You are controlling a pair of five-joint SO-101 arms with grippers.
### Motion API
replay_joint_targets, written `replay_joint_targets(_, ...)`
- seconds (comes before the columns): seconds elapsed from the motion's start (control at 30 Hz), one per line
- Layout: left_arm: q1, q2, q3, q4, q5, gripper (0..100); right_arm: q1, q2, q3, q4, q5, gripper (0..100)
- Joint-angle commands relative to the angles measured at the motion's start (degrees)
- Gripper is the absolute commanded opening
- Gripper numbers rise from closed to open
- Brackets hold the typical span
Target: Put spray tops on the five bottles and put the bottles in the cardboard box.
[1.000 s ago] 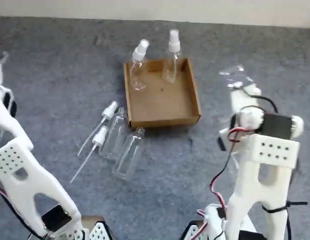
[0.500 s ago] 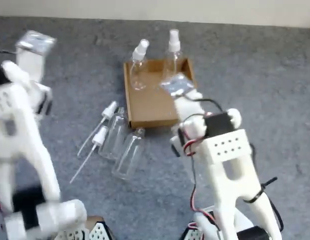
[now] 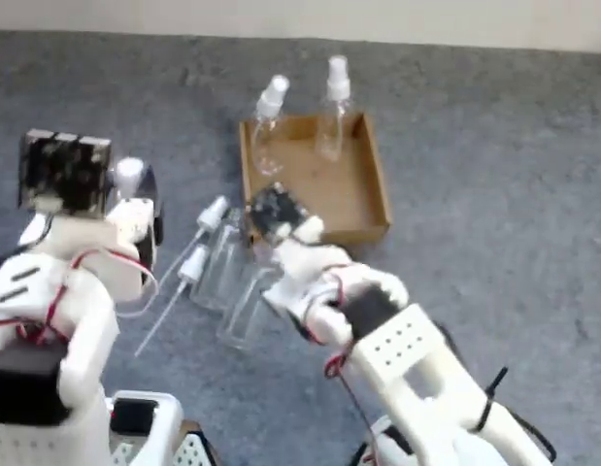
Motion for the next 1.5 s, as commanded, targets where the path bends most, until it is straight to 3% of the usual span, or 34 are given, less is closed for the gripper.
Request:
replay_joint_targets(0.0,1.2,-4.6,5.1,-9.7,12.0,0,-3.0,-3.9,1.5,-7.3,-0.5,0.4)
replay_joint_targets(0.13,0.9,-9.5,10.8,-16.6,18.8,0,-3.6,-4.5,2.5,-10.8,-0.1,0.4)
replay_joint_targets(0.4,1.2,-16.6,15.7,-24.1,19.7,0,-4.4,-4.6,3.6,-10.8,-0.4,0.4)
replay_joint_targets(0.97,1.5,-17.0,26.0,-24.2,19.7,0,-5.6,-4.6,6.0,-10.9,-0.5,0.4)
replay_joint_targets(1.27,9.4,-17.0,28.9,-22.6,19.7,0,-5.5,-5.0,6.0,-10.9,-0.5,0.4)
replay_joint_targets(1.47,9.6,-17.0,33.9,-22.3,19.7,0,-5.0,-17.8,9.5,-14.1,-3.0,0.4)
